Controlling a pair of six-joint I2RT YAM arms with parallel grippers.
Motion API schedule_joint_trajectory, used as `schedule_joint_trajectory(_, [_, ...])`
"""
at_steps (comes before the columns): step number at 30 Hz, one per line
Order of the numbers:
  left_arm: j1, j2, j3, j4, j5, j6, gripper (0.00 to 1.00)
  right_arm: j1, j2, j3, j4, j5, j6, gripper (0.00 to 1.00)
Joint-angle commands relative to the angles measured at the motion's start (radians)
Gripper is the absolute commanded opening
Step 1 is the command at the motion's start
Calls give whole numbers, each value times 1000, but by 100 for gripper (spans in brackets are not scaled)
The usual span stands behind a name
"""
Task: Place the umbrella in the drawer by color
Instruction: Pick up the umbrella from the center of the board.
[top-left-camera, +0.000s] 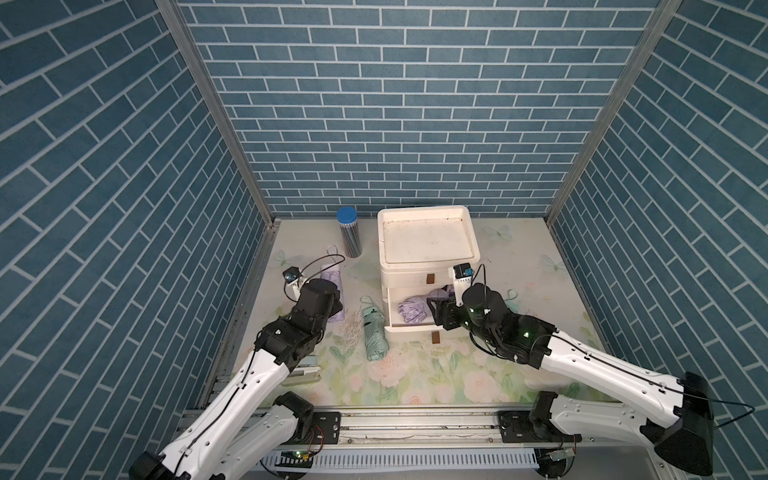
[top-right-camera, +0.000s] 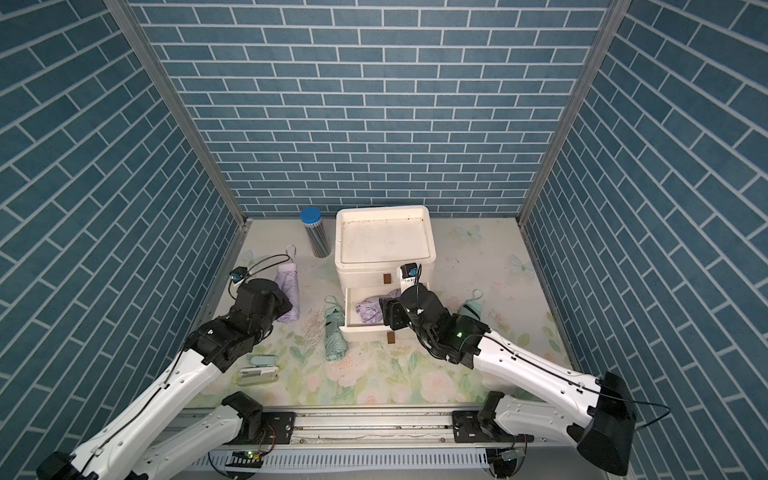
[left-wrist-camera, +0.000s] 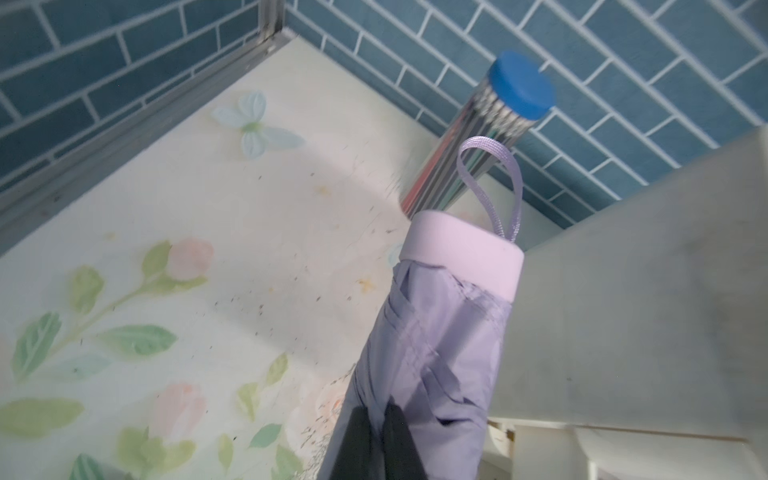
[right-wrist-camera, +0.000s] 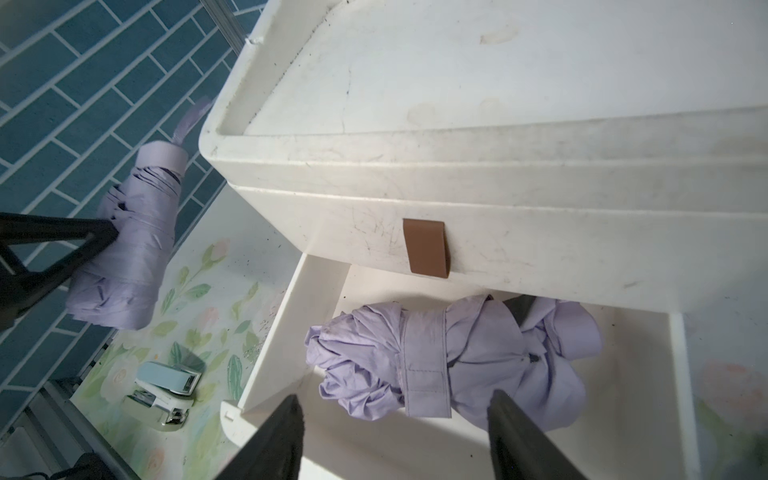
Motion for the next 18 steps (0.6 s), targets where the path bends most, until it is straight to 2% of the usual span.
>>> schedule_joint_trajectory(1, [-52, 18, 104, 137, -28, 187, 0, -8, -49, 26, -63, 31, 39, 72])
schedule_joint_trajectory(6, [-163, 66, 187, 300, 142, 412, 0, -42, -138, -8, -107, 6, 55, 78])
schedule_joint_trajectory(11, [-342, 178, 261, 281, 177, 620, 0, -126, -226, -23, -151, -52, 57, 81])
schedule_joint_trajectory(14, [-421, 247, 288, 247, 187, 688, 0, -175, -280, -27, -175, -62, 52, 85])
schedule_joint_trajectory(18, [-462, 270, 273, 277, 218, 713, 0, -221, -334, -37, -145, -132, 33, 90])
